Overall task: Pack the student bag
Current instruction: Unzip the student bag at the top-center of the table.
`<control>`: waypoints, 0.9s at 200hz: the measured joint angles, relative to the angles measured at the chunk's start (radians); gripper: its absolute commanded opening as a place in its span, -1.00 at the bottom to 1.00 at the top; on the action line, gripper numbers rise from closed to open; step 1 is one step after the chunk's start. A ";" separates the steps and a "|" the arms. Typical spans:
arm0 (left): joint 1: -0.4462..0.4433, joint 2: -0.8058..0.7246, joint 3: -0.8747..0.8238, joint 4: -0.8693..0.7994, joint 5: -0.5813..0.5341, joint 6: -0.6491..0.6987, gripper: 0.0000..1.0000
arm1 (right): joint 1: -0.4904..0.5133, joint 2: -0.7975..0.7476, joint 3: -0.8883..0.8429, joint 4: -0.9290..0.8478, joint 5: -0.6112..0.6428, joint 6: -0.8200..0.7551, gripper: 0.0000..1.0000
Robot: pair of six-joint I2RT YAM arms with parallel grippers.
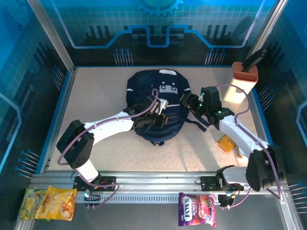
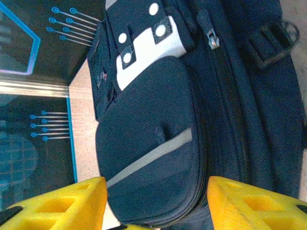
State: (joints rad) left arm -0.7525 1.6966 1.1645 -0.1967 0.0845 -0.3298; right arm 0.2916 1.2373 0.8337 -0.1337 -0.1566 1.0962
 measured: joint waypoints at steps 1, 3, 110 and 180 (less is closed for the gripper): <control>-0.002 0.003 0.003 0.000 0.001 0.000 -1.00 | 0.000 -0.002 -0.002 0.000 0.000 0.003 0.09; -0.003 0.005 0.006 0.000 0.002 0.000 -1.00 | 0.000 -0.006 -0.008 -0.002 0.000 0.008 0.08; -0.019 0.051 0.039 -0.008 0.018 0.000 -1.00 | 0.024 0.101 -0.075 0.058 -0.053 0.145 -0.26; -0.019 0.051 0.042 -0.027 0.018 0.000 -1.00 | 0.029 0.114 -0.064 0.035 -0.031 0.120 -0.67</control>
State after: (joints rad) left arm -0.7715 1.7473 1.2064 -0.2234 0.1020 -0.3298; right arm 0.3202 1.3510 0.7700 -0.0986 -0.1875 1.2163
